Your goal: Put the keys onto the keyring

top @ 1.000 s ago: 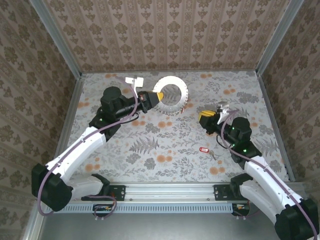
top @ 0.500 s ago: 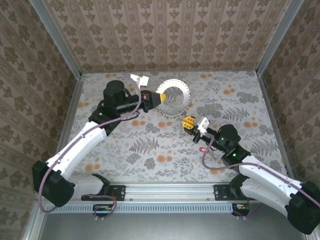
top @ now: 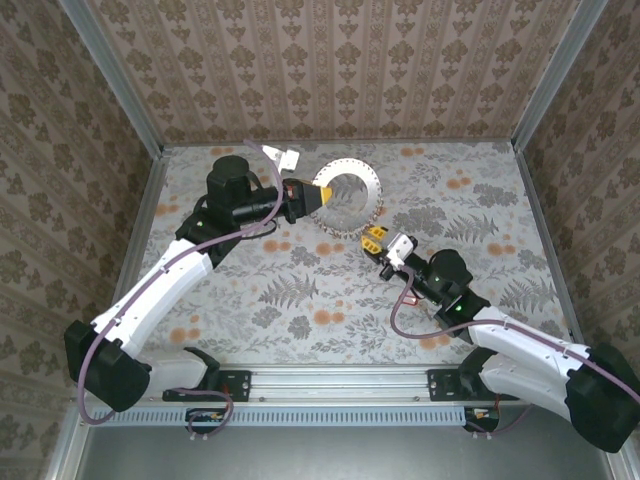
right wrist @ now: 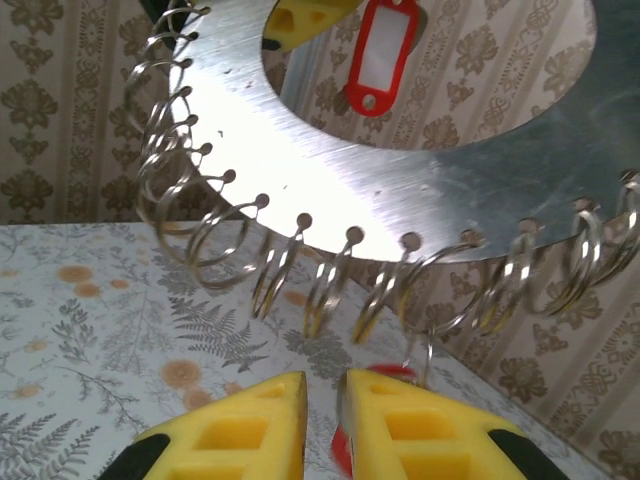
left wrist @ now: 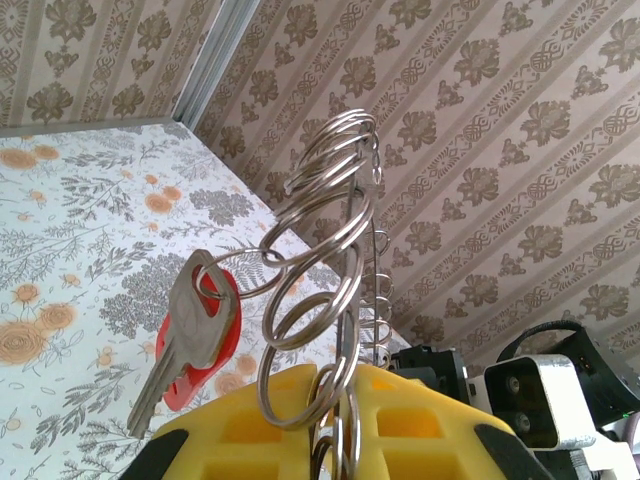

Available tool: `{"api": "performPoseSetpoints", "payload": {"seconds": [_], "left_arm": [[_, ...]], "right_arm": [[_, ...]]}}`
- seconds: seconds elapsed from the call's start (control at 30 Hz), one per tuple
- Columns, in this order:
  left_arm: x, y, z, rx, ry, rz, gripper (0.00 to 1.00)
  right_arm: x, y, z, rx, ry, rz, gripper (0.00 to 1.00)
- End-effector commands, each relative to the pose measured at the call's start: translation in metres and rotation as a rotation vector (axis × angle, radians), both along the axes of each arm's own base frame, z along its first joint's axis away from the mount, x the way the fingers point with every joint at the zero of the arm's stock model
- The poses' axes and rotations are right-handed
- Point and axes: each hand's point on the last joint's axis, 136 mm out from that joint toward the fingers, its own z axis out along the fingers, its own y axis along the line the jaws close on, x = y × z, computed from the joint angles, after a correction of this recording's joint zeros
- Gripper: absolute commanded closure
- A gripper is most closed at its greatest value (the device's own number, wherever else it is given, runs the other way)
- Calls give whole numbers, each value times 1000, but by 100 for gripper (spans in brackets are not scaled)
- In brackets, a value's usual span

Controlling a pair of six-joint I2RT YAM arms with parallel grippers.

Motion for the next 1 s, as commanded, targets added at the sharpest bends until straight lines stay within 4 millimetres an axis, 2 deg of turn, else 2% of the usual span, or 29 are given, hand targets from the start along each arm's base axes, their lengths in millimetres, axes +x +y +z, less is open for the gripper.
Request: {"api": "performPoseSetpoints", "payload": {"seconds": [0.0,0.27,0.53,0.73,0.97], "left_arm": [[-3,1,24,-26,-75,-22,100],[-3,1,24,-28,-73,-23,100],[-3,1,24,-30,-74,-22,100],[-4,2,27,-35,-79,-20,100],[-5,2,26,-29,-81,-22,100]], "right_arm": [[2,-7,11,33,-54,-46,80],[4,-9,14,43,-63,-62,81],[1,-5,16,42,-69,-32,85],[-2,-1,5,17,-42,-4,84],[-6,-7,-8,-9,-20,-16,84]]}}
